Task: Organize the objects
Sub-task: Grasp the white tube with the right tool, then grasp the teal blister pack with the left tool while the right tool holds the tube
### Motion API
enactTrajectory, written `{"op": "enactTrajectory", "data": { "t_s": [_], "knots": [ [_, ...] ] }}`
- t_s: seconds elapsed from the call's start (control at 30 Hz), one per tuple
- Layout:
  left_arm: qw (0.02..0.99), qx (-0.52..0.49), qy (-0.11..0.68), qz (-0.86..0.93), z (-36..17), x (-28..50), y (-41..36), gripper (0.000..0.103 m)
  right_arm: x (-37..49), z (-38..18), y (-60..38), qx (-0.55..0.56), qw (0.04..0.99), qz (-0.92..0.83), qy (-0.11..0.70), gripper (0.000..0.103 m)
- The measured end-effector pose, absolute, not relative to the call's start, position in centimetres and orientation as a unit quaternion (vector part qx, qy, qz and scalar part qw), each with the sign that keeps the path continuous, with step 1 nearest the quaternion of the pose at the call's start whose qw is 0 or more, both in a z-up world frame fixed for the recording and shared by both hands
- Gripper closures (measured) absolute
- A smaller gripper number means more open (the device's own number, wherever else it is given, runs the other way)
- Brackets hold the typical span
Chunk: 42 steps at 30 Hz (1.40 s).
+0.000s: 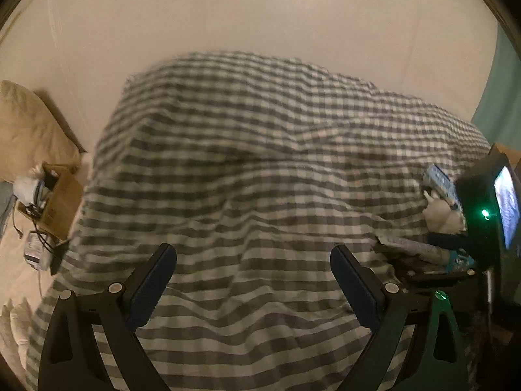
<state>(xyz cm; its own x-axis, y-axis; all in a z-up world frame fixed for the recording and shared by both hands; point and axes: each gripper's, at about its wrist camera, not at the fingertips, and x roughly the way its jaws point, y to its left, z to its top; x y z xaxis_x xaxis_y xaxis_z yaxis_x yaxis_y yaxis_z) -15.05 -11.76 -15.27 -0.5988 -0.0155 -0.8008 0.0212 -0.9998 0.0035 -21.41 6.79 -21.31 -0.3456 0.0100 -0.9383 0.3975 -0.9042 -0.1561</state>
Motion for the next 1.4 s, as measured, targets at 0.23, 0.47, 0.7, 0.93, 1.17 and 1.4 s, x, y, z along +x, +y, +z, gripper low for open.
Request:
{"op": "enactTrajectory", "data": {
  "t_s": [0.23, 0.47, 0.7, 0.93, 1.17, 1.4],
  "knots": [
    [0.013, 0.445, 0.000, -0.896, -14.8, -14.1, -12.3, 0.005, -19.9, -19.9, 8.0, 0.540, 0.140, -0.815, 0.154, 0.080],
    [0.012, 0.435, 0.019, -0.900, -12.9, -12.4, -12.6, 0.005, -14.2, -12.6, 11.2, 0.473, 0.158, -0.861, 0.100, 0.083],
    [-0.046, 0.429, -0.005, -0.902, -10.6, -10.5, -5.9, 0.005, -10.3, -6.6, 17.4, 0.424, 0.104, -0.898, 0.060, 0.083],
    [-0.140, 0.436, -0.048, -0.888, -11.3, -9.9, 3.5, 0.005, -8.2, -5.7, 21.4, 0.414, 0.089, -0.905, 0.040, 0.083],
    [-0.182, 0.469, -0.083, -0.860, -13.8, -12.2, 9.0, 0.005, -9.1, -6.8, 23.7, 0.413, 0.090, -0.906, 0.001, 0.083],
    [-0.208, 0.501, -0.090, -0.835, -17.2, -15.1, 12.2, 0.005, -10.1, -6.9, 25.0, 0.409, 0.082, -0.909, -0.013, 0.083]
  ]
}}
